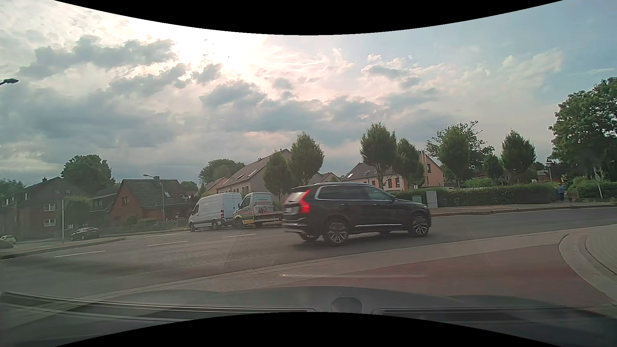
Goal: Follow the waypoints while adhering to traffic rules and regulations
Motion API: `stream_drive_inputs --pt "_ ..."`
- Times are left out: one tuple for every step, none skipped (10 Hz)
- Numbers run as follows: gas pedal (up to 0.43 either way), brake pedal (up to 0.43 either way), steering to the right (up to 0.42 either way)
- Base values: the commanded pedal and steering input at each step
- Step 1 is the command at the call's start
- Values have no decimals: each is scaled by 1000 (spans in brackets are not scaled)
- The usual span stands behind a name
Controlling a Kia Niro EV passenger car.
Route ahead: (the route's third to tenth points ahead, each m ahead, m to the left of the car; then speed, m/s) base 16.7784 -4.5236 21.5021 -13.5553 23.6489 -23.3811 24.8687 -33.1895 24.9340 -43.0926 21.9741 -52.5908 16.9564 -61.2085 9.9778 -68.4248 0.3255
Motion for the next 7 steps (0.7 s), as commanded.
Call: stream_drive_inputs --pt "0 73 -4" --pt "0 55 -4" --pt "0 12 -4" --pt "0 12 -4" --pt "0 12 -4" --pt "0 18 -4" --pt "0 18 -4"
